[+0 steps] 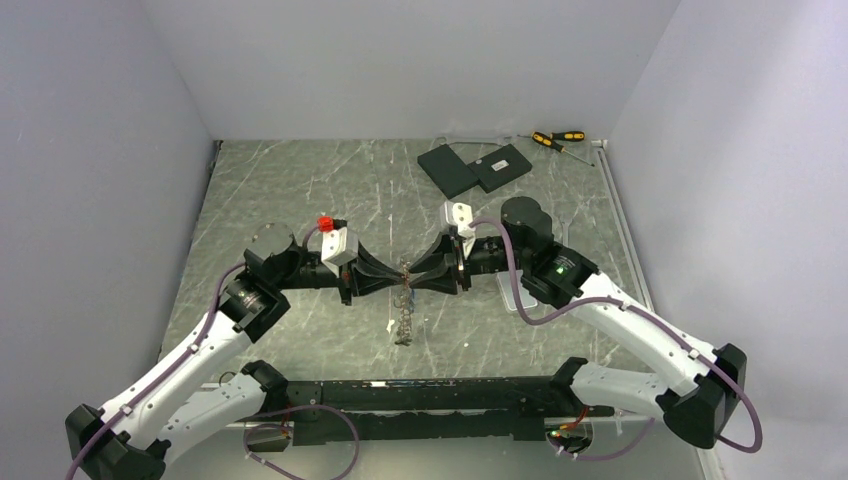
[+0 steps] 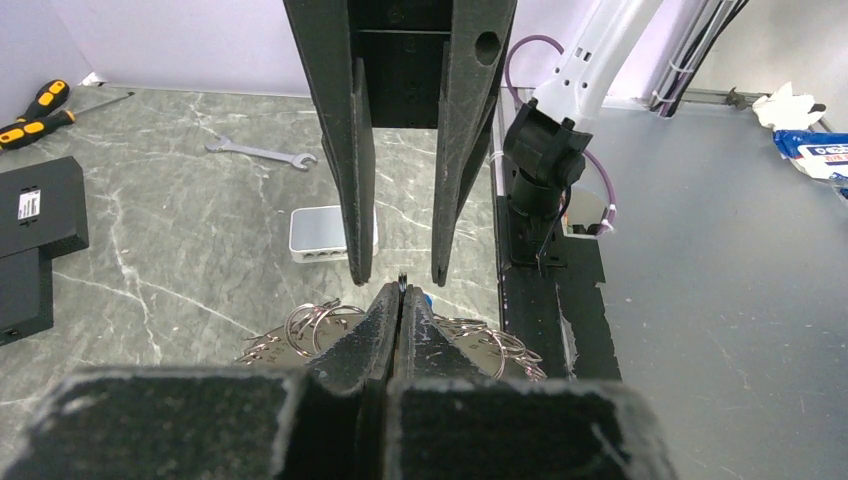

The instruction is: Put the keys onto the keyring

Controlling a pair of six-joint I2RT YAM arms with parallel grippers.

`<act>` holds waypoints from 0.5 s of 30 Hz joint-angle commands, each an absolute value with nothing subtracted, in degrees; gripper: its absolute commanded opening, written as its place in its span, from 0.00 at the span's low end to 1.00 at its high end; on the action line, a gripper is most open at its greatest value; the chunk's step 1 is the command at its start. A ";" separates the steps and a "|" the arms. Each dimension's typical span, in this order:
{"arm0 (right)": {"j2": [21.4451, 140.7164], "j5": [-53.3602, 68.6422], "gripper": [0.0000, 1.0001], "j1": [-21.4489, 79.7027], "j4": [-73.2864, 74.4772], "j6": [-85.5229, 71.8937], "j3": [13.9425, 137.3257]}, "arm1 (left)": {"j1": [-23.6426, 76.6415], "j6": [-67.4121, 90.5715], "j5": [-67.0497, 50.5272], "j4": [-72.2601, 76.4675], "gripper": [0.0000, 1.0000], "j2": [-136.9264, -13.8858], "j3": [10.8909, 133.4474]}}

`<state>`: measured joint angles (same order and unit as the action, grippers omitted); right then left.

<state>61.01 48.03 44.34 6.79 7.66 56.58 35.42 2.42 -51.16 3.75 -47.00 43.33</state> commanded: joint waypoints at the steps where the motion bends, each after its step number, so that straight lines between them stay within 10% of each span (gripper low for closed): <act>1: 61.23 50.26 0.33 44.29 2.75 7.03 56.63 | 35.02 3.20 -51.86 8.68 0.00 -45.66 43.59; 15: 63.06 50.98 0.24 44.27 2.16 6.88 56.69 | 34.76 3.43 -51.17 9.05 0.00 -45.09 43.33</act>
